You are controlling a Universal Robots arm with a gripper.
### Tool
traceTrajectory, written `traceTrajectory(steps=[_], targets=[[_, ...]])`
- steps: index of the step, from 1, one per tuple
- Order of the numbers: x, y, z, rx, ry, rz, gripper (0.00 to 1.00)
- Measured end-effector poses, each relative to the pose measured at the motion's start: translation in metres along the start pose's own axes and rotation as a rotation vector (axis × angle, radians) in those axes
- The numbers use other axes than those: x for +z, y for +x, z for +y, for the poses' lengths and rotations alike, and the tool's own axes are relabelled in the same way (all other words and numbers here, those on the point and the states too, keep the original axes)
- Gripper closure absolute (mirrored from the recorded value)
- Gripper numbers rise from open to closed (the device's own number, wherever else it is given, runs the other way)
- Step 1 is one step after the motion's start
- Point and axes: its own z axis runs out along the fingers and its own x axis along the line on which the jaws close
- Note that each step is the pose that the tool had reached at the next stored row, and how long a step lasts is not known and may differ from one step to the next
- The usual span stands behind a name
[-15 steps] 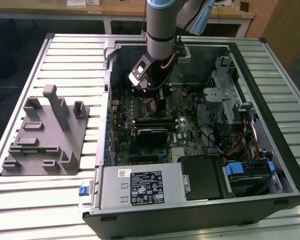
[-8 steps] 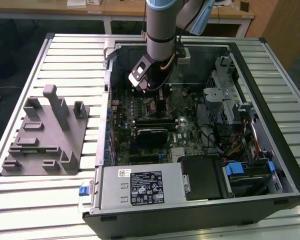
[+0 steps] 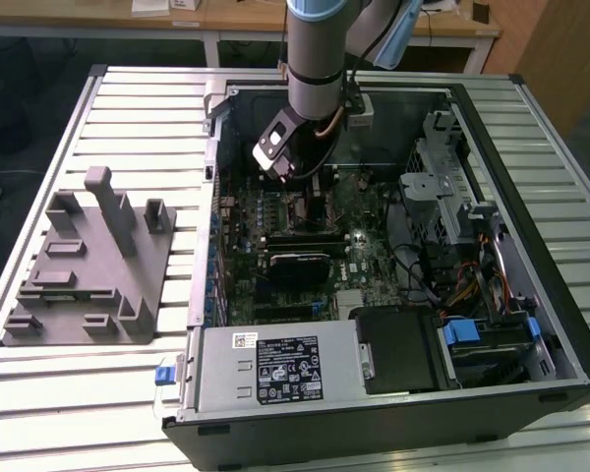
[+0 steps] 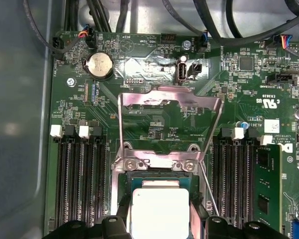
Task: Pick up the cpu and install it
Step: 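Place the cpu into insertion slot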
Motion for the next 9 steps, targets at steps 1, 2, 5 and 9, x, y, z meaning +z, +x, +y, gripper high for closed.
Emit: traceTrajectory(steps=[1,2,5,9], targets=[[0.0001,0.0004,0.0,0.0,0.0001,0.0,0.46],[0.0003,0.0009,0.0,0.0,0.0,0.0,0.46],[0.0011,0.0016,0.0,0.0,0.0002,-0.0002,0.46],[0.0016,0.0017,-0.0001,0.0,0.0003,-0.0002,0.46]])
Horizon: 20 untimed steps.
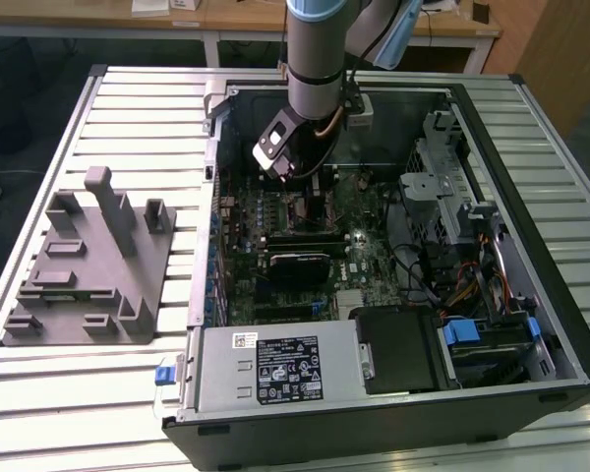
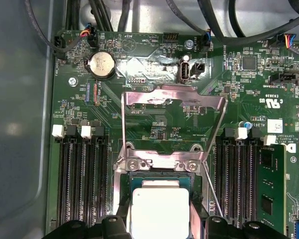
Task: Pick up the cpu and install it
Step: 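Place the cpu into insertion slot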
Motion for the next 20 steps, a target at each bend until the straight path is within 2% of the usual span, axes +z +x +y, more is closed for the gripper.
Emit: traceTrajectory(steps=[20], targets=[[0.0015,0.0,0.0,0.006,-0.0003,0.0003,0.46]])
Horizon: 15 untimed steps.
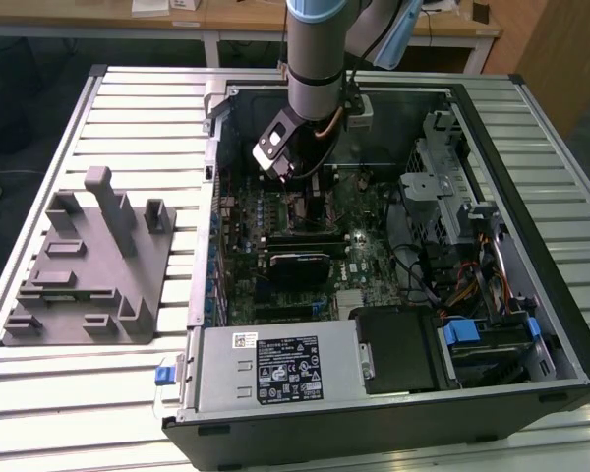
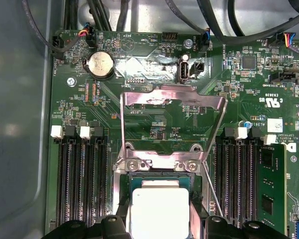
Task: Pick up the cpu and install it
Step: 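Place the cpu into insertion slot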
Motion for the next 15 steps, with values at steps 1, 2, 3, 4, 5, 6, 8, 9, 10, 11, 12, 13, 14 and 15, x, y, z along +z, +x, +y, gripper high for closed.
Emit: traceTrajectory(steps=[1,2,3,4,5,6,8,9,10,11,12,13,14,15], targets=[[-0.0003,0.0,0.0,0.0,-0.0002,0.0003,0.46],[-0.0006,-0.0001,0.0001,0.0,-0.0002,0.0005,0.46],[-0.0008,-0.0001,0.0001,0.0,-0.0002,0.0006,0.46],[-0.0013,-0.0002,0.0001,0.0,-0.0002,0.0005,0.46],[-0.0016,-0.0002,0.0001,0.0,-0.0001,0.0003,0.46],[-0.0018,-0.0003,0.0001,0.0,0.0001,0.0001,0.46],[-0.0018,-0.0007,0.0001,0.0,0.0003,0.0001,0.46],[-0.0018,-0.0011,0.0001,0.0,0.0003,0.0,0.46],[-0.0018,-0.0014,0.0002,0.0,0.0003,-0.0001,0.46],[-0.0018,-0.0018,0.0002,0.0,0.0003,0.0,0.46],[-0.0018,-0.0022,0.0002,0.0,0.0003,-0.0001,0.46],[-0.0018,-0.0026,0.0003,0.0,0.0003,-0.0001,0.46],[-0.0018,-0.0028,0.0003,0.0,0.0003,0.0,0.46],[-0.0018,-0.0029,0.0003,0.0,0.0003,0.0,0.46]])
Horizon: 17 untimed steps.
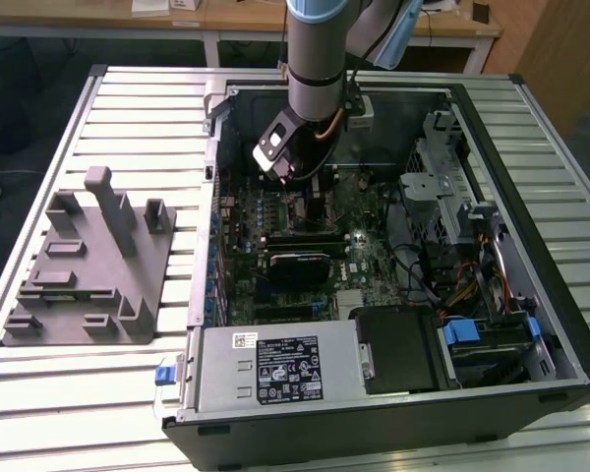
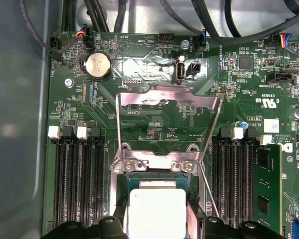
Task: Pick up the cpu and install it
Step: 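Place the cpu into insertion slot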
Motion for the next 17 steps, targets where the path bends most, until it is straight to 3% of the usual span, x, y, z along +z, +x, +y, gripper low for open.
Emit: traceTrajectory(steps=[17], targets=[[0.0001,-0.0013,0.0024,0.0,0.0,-0.0001,0.46]])
